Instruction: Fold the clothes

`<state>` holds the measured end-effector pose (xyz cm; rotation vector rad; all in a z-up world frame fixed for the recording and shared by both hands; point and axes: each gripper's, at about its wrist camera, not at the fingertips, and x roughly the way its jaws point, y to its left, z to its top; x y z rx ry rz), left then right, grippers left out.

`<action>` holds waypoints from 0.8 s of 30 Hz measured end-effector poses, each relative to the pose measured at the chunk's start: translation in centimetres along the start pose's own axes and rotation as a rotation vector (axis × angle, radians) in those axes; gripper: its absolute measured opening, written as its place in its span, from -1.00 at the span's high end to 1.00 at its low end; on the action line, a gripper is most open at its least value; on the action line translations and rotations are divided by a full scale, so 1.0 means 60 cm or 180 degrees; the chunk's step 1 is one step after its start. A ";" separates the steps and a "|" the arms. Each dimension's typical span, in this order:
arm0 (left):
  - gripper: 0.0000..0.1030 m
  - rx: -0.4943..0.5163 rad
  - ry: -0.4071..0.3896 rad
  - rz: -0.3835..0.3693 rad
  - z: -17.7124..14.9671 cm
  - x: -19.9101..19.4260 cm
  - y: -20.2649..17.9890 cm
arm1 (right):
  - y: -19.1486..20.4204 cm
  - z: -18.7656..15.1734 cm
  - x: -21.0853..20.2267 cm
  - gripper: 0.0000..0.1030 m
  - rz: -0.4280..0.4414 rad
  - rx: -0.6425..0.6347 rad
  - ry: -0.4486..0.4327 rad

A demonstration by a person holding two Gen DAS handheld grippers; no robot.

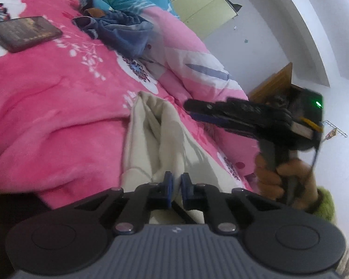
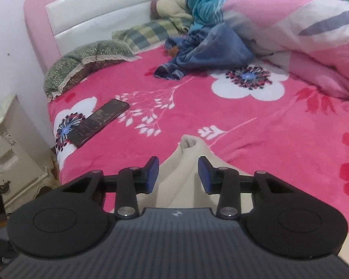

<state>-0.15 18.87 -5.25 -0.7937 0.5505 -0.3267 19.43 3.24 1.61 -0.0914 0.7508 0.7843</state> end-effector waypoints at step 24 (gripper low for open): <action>0.84 0.0118 0.0120 -0.0057 -0.011 0.006 0.017 | -0.017 0.037 0.142 0.74 -0.0262 -0.0256 0.0399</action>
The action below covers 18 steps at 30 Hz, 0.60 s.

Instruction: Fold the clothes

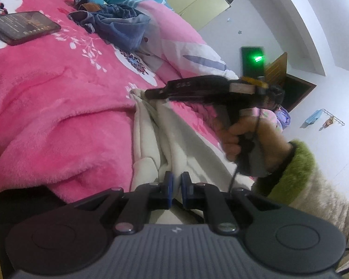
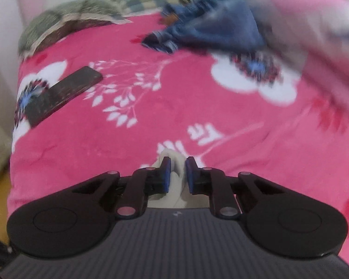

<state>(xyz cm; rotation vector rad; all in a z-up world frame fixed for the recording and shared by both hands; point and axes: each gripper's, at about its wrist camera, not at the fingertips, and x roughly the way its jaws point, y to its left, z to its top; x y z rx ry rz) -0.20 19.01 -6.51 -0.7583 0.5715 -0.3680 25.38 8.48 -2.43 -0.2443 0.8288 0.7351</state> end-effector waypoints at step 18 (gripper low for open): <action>0.01 0.0438 -0.0261 0.0177 0.025 -0.058 -0.076 | -0.323 -0.263 -0.553 0.13 0.0197 0.2394 -0.1816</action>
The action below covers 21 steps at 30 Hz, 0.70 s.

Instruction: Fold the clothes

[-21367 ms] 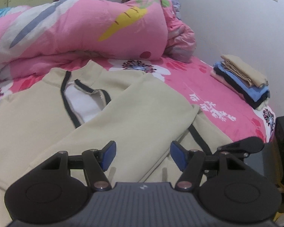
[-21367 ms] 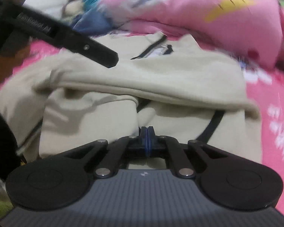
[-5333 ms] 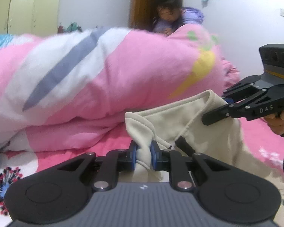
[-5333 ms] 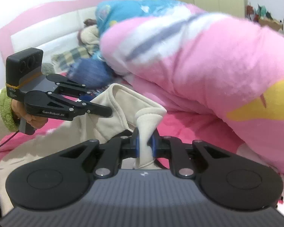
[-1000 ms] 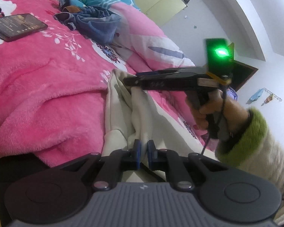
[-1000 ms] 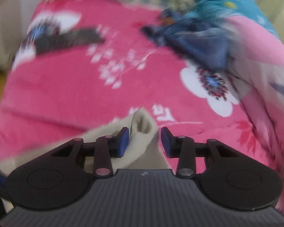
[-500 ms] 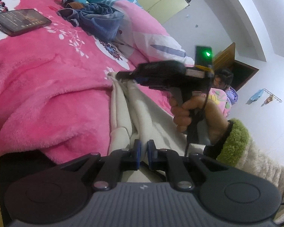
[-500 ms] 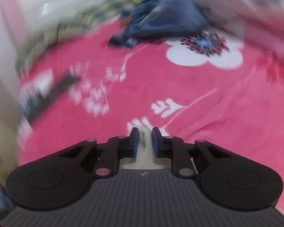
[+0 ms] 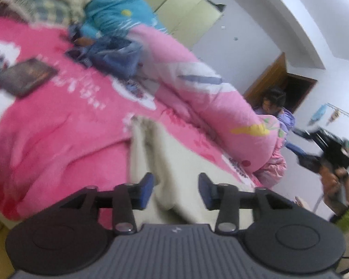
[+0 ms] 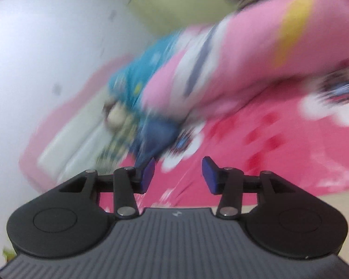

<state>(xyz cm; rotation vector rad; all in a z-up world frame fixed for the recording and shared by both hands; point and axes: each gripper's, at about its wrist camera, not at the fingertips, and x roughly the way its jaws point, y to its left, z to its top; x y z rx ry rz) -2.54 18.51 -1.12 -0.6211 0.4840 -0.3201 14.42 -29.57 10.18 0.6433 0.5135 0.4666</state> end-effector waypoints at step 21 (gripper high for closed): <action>-0.25 0.0923 0.0829 0.0445 -0.033 0.171 -0.104 | -0.213 -0.176 -0.117 0.28 -0.1053 0.0087 0.0158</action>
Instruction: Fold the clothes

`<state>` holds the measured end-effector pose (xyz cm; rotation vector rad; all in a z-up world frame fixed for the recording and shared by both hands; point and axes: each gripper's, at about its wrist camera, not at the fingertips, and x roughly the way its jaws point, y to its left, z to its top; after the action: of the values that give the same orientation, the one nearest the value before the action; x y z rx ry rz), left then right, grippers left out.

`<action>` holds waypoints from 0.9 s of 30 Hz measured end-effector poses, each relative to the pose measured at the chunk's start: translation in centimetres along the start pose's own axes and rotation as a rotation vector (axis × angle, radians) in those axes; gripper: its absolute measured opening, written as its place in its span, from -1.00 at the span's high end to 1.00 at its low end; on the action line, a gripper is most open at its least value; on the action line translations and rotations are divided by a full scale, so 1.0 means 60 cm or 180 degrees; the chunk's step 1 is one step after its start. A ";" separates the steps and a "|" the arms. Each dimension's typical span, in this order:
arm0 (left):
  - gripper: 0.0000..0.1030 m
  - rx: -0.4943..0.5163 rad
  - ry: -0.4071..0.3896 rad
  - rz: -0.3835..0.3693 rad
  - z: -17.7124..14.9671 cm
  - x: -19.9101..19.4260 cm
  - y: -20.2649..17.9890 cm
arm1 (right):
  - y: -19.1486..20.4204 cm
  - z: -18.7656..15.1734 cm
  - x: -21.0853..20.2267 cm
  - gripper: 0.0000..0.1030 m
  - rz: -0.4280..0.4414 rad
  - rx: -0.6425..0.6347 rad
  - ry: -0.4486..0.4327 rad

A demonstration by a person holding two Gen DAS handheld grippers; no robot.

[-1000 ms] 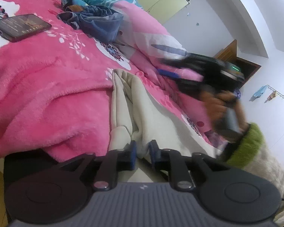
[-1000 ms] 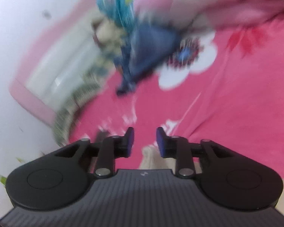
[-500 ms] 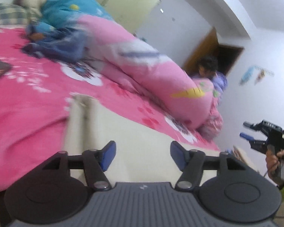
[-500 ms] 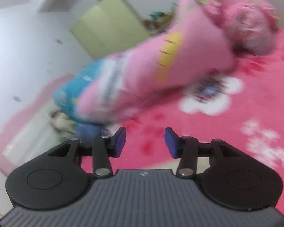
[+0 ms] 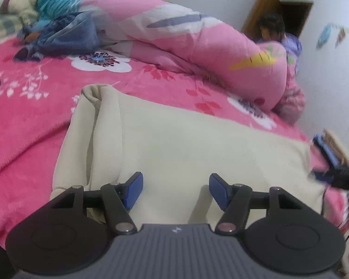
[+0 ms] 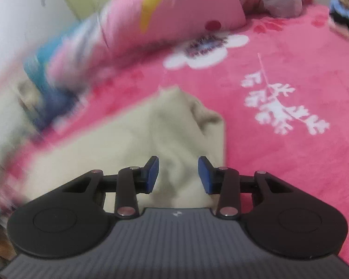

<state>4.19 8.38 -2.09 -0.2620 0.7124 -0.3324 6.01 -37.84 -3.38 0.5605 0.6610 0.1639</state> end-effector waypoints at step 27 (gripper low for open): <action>-0.28 0.0288 0.0145 -0.0296 0.097 0.033 -0.116 | -0.098 -0.025 -0.010 0.05 0.0647 0.0409 -0.0159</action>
<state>8.11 1.95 3.37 -0.2024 0.7294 -0.4591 4.44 -42.34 -7.20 0.7533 0.5679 0.2982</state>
